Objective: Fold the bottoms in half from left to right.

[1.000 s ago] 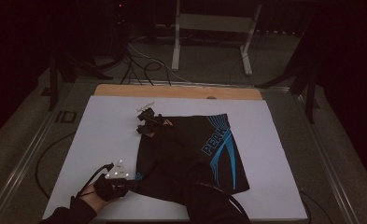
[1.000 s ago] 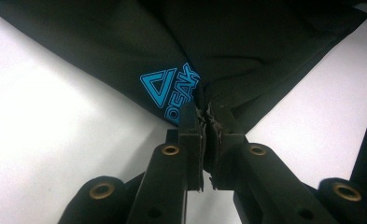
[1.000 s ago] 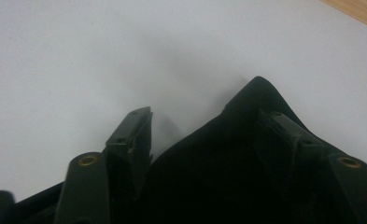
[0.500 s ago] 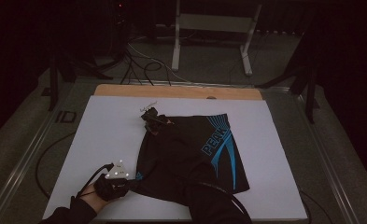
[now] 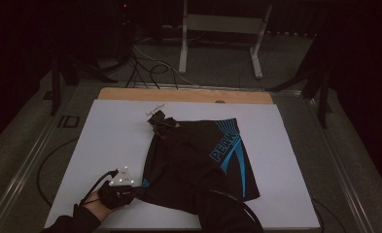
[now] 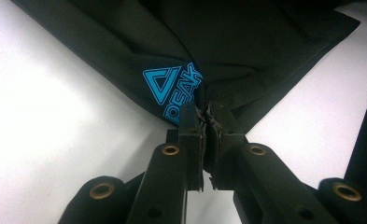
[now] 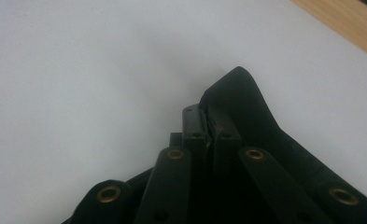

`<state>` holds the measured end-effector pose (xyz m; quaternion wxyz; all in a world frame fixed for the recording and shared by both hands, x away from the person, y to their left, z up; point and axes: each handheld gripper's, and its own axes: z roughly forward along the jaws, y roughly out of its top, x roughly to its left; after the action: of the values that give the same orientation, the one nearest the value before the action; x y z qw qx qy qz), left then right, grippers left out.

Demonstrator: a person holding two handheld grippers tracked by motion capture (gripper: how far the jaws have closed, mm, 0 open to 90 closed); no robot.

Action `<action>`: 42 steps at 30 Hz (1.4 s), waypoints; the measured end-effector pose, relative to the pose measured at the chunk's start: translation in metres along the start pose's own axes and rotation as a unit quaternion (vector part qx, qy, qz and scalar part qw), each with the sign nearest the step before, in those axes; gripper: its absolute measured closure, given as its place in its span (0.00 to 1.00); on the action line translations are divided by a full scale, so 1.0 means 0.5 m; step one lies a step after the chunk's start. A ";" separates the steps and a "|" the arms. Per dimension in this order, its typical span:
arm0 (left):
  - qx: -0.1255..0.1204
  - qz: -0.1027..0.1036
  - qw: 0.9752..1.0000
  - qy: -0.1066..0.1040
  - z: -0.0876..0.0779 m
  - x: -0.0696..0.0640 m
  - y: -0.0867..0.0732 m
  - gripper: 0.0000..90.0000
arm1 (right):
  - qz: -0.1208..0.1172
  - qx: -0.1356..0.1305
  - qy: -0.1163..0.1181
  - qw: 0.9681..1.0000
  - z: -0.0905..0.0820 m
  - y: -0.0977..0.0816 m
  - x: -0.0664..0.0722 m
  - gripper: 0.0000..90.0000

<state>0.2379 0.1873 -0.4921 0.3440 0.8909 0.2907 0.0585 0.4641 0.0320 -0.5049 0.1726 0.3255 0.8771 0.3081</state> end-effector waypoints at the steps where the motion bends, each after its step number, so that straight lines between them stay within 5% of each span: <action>1: 0.000 0.000 1.000 -0.001 0.000 0.000 0.000 0.95 | 0.001 0.000 0.001 1.000 -0.002 0.000 0.000 0.97; 42: -0.022 0.020 1.000 -0.010 -0.013 -0.038 0.048 0.95 | -0.014 -0.023 0.022 0.999 -0.069 -0.009 -0.043 0.97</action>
<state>0.2319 0.1662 -0.4698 0.3657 0.8890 0.2683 0.0625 0.4604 0.0002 -0.4796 0.1652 0.3027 0.8776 0.3331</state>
